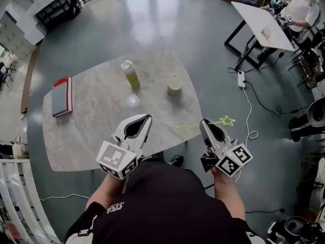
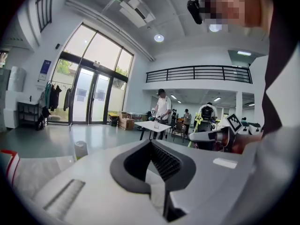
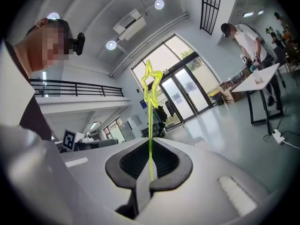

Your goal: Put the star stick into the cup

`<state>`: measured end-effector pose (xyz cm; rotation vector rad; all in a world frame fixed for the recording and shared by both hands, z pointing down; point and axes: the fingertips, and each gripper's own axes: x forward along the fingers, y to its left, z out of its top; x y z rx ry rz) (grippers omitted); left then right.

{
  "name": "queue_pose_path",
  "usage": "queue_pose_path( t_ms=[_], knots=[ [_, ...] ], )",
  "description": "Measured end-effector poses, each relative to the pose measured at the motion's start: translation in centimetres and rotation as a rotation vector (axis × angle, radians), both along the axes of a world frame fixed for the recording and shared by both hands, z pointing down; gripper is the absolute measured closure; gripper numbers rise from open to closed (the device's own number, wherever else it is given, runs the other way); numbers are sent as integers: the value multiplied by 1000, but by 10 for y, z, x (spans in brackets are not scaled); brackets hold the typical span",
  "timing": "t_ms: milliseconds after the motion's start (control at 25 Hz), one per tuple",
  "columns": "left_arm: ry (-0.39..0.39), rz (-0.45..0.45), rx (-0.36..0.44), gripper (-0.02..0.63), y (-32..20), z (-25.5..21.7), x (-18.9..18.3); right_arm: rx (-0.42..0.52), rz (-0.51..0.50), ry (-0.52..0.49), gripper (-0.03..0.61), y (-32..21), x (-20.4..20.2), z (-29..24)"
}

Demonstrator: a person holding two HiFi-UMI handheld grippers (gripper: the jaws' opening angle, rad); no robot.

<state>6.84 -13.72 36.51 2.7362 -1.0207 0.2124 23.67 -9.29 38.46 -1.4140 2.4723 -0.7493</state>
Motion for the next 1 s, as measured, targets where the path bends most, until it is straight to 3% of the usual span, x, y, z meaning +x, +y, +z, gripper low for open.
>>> queue_pose_path(
  t_ms=[240,440,1000],
  knots=[
    [40,9,27,612,-34,-3,-14,-11,21,55,549,-40,-13,-4],
    [22,52,22,612,-54,10,-10,-30,12,85,549,-72,-19,-1],
    [15,-56,-8,612,-116,39,16,-67,-80,140,549,-177,8,29]
  ],
)
